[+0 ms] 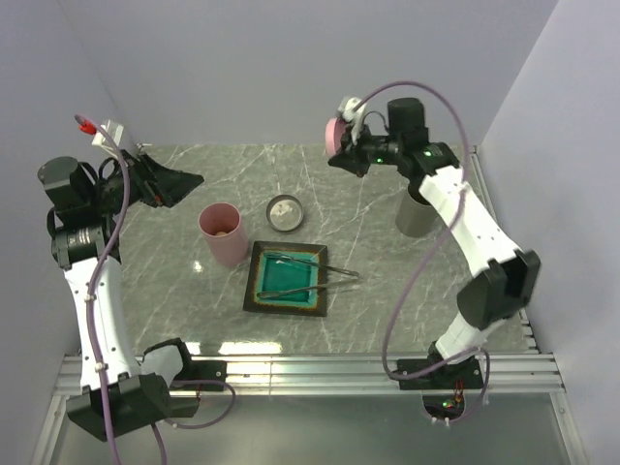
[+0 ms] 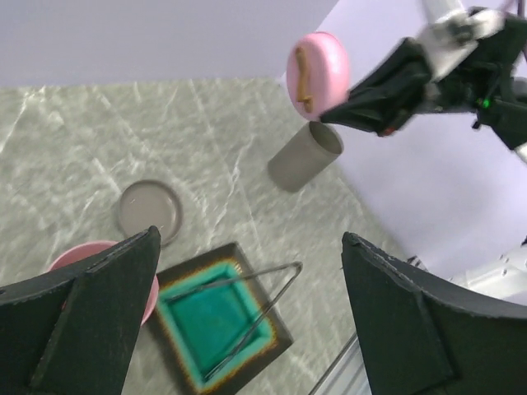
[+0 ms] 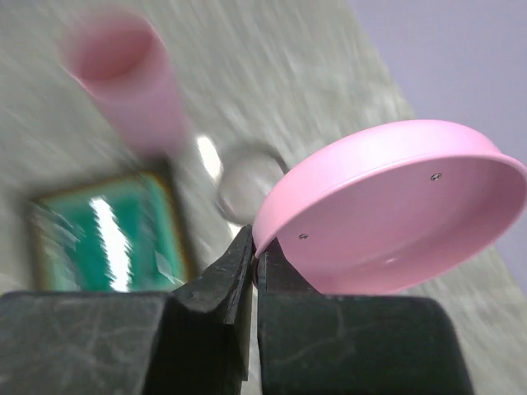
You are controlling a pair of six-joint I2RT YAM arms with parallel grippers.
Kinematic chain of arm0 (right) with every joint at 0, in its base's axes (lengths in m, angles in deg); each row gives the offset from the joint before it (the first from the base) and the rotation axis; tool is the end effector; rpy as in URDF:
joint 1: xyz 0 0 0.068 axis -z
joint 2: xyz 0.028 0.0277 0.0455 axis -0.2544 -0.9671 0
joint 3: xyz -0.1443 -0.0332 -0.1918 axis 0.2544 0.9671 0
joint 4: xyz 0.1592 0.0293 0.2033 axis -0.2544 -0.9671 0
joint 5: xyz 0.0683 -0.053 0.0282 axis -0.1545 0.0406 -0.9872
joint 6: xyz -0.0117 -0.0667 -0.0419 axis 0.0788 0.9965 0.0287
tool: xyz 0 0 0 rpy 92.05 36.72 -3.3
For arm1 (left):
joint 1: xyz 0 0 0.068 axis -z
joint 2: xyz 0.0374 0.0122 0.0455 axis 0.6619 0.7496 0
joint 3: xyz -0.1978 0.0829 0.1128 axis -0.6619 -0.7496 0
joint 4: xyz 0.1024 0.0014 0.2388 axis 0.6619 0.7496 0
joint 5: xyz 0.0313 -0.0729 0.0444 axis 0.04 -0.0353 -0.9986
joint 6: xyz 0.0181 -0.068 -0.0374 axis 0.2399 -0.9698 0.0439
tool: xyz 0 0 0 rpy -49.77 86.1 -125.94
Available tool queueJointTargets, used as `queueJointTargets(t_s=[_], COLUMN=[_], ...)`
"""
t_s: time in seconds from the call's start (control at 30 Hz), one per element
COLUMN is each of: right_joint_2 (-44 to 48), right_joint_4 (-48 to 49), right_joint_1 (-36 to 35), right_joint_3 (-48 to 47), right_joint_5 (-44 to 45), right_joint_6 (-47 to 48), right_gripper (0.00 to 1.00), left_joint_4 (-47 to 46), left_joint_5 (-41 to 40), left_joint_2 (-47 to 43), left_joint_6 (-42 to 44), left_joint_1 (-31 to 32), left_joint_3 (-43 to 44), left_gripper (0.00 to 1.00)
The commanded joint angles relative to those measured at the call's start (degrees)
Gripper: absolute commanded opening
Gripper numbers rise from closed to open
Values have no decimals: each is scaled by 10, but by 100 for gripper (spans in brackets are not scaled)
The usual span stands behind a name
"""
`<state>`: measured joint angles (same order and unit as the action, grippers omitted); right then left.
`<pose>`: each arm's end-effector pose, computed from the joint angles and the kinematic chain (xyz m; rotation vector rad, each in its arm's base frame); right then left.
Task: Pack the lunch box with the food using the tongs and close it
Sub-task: Pass the lid of the lunch box from the right arm to the left
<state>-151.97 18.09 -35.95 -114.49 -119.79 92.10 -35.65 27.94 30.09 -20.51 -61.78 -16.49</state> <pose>0.3538 0.1848 0.3562 -1.2232 1.5800 0.6246 0.2377 0.0232 0.4076 0.1541 1.7231 -0.9850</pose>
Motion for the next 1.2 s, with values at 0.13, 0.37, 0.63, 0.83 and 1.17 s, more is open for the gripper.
queueJointTargets(t_s=[0.13, 0.37, 0.63, 0.83, 1.17], right_joint_2=[77, 89, 74, 41, 27], right_joint_4=[342, 476, 365, 368, 363], right_joint_1=[-2, -55, -160, -190, -202], right_joint_3=[94, 132, 87, 52, 38], right_joint_5=[-188, -154, -84, -77, -68], right_joint_6=[-464, -560, -422, -421, -422], right_gripper=[0, 0, 0, 0, 0], left_joint_4=[-347, -465, -420, -409, -414], left_joint_5=[-44, -172, -249, -247, -236], left_joint_2=[-62, -73, -27, -17, -28], left_joint_6=[-314, -438, -436, -421, -427], left_joint_1=[4, 119, 190, 227, 243], left_joint_3=[-133, -211, -185, -182, -196], left_gripper=[94, 85, 73, 63, 65])
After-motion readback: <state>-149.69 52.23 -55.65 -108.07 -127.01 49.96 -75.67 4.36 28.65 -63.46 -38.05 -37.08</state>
